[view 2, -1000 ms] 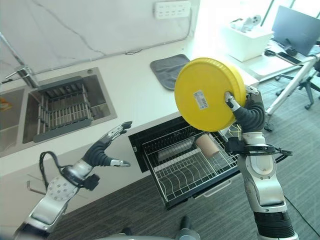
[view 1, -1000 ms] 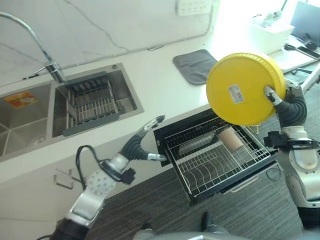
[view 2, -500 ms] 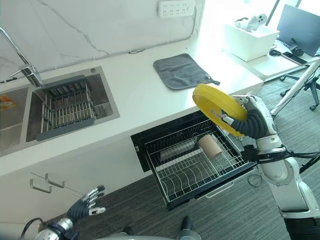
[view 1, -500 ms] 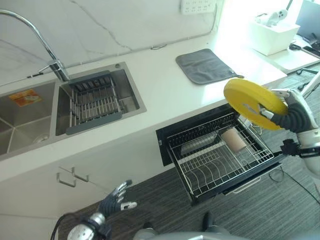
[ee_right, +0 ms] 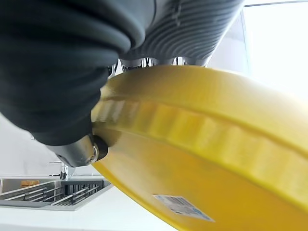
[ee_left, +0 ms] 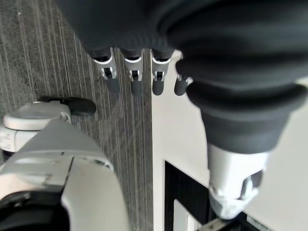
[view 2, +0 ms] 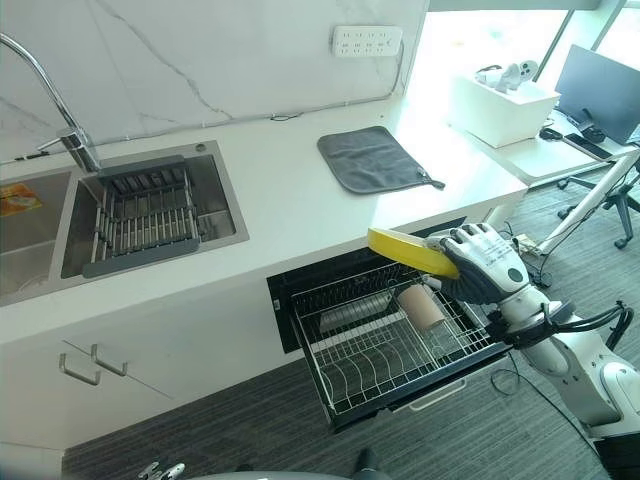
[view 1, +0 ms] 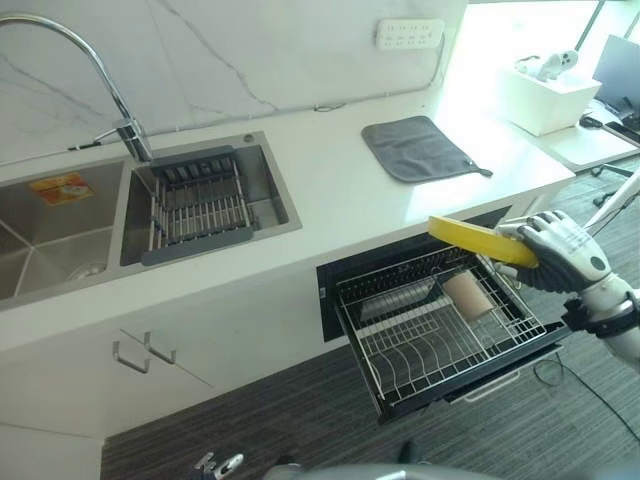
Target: Place the dishes in the dishwasher.
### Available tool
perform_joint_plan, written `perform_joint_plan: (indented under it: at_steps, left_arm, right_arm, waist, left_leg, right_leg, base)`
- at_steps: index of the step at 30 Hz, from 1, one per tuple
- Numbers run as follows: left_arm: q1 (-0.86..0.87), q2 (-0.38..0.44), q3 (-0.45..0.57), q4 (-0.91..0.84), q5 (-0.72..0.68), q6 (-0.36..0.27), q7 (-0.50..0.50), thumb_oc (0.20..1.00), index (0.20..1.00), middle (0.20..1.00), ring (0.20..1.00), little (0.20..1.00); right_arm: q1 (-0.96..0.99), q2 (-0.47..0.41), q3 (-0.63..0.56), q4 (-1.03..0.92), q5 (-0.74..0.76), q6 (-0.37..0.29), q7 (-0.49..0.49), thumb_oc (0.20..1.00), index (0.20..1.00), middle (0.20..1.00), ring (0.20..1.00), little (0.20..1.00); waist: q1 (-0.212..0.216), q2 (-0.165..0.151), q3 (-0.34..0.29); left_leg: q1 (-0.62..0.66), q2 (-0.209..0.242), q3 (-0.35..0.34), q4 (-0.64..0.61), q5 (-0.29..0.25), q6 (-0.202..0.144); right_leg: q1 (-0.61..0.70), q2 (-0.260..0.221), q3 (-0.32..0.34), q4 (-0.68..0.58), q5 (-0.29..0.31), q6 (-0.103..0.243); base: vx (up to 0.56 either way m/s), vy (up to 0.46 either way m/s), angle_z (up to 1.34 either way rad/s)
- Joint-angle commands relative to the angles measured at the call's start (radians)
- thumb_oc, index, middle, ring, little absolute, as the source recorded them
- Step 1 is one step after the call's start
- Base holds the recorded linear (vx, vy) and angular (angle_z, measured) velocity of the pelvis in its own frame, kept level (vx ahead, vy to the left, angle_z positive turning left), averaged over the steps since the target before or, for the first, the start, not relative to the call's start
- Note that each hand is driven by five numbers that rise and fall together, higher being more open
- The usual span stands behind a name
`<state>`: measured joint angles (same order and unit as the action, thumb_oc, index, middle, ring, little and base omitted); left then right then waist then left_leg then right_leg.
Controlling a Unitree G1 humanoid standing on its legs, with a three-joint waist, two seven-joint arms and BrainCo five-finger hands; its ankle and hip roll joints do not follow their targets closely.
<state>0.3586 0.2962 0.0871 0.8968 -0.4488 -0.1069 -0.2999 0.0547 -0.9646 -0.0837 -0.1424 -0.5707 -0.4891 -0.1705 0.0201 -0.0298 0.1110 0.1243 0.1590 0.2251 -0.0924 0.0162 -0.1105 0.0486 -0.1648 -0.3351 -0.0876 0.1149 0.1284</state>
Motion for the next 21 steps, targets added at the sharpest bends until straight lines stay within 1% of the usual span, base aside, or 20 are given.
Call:
perform_joint_plan:
  at_steps: [1,3,5,6,10,13,17,21]
  left_arm:
    - [-0.074,0.035,-0.002,-0.036,-0.04,0.003,-0.005,1.0,1.0,1.0,1.0,1.0]
    - [-0.095,0.046,-0.013,-0.049,-0.026,-0.001,-0.009,1.0,1.0,1.0,1.0,1.0]
    - [-0.115,0.057,-0.02,-0.058,-0.037,0.002,-0.002,1.0,1.0,1.0,1.0,1.0]
    - [-0.131,0.067,-0.018,-0.066,-0.06,0.01,0.005,1.0,1.0,1.0,1.0,1.0]
    - [-0.128,0.074,-0.022,-0.073,-0.067,0.011,0.01,1.0,1.0,1.0,1.0,1.0]
    - [-0.123,0.09,-0.034,-0.091,-0.065,0.027,0.007,1.0,1.0,1.0,1.0,1.0]
    - [-0.124,0.104,-0.045,-0.109,-0.086,0.037,0.008,1.0,1.0,1.0,1.0,1.0]
    - [-0.121,0.121,-0.065,-0.141,-0.095,0.042,-0.002,1.0,1.0,1.0,1.0,1.0]
  right_arm:
    - [-0.094,-0.048,-0.027,-0.047,0.014,-0.017,-0.043,0.2,0.2,0.2,0.2,0.2]
    - [-0.098,-0.052,-0.032,-0.038,0.004,-0.012,-0.06,0.2,0.2,0.2,0.2,0.2]
    - [-0.103,-0.054,-0.027,-0.02,-0.011,-0.008,-0.074,0.2,0.2,0.2,0.2,0.2]
    - [-0.107,-0.064,-0.014,0.013,-0.027,-0.012,-0.083,0.2,0.2,0.2,0.2,0.2]
    - [-0.116,-0.065,0.033,0.064,-0.053,-0.008,-0.093,0.2,0.2,0.2,0.2,0.2]
    - [-0.146,-0.079,0.088,0.117,-0.073,-0.002,-0.109,0.2,0.2,0.2,0.2,0.2]
    - [-0.19,-0.086,0.149,0.161,-0.097,0.014,-0.139,0.2,0.2,0.2,0.2,0.2]
    - [-0.25,-0.092,0.199,0.215,-0.118,0.034,-0.164,0.2,0.2,0.2,0.2,0.2]
  waist:
    - [0.028,-0.001,0.048]
    - [0.024,0.0,0.081]
    - [0.02,0.002,0.108]
    - [0.019,0.004,0.133]
    - [0.025,0.006,0.156]
    - [0.036,0.01,0.183]
    - [0.047,0.018,0.208]
    - [0.06,0.028,0.229]
  left_leg:
    - [0.024,0.067,-0.043,0.07,-0.055,-0.009]
    - [-0.02,0.067,-0.067,0.145,-0.074,-0.01]
    - [-0.061,0.067,-0.075,0.206,-0.087,-0.011]
    - [-0.099,0.072,-0.08,0.27,-0.109,-0.008]
    - [-0.127,0.075,-0.087,0.331,-0.132,-0.005]
    - [-0.16,0.079,-0.096,0.384,-0.145,-0.005]
    - [-0.191,0.079,-0.105,0.426,-0.155,-0.003]
    - [-0.218,0.079,-0.113,0.447,-0.153,-0.002]
  right_leg:
    - [0.009,-0.074,0.017,0.168,-0.133,0.071]
    - [-0.041,-0.076,0.028,0.256,-0.165,0.061]
    - [-0.076,-0.084,0.036,0.313,-0.184,0.057]
    - [-0.1,-0.099,0.048,0.367,-0.207,0.054]
    - [-0.11,-0.112,0.054,0.409,-0.227,0.047]
    - [-0.119,-0.123,0.055,0.44,-0.24,0.04]
    - [-0.132,-0.136,0.057,0.468,-0.249,0.037]
    - [-0.149,-0.146,0.056,0.484,-0.247,0.036]
  base:
    - [-0.05,0.002,0.01]
    - [-0.15,-0.027,0.07]
    - [-0.16,-0.028,0.24]
    - [-0.08,-0.012,0.18]
    - [0.0,-0.019,0.06]
    - [0.0,0.0,0.0]
    - [0.02,-0.002,0.02]
    - [-0.01,0.001,0.03]
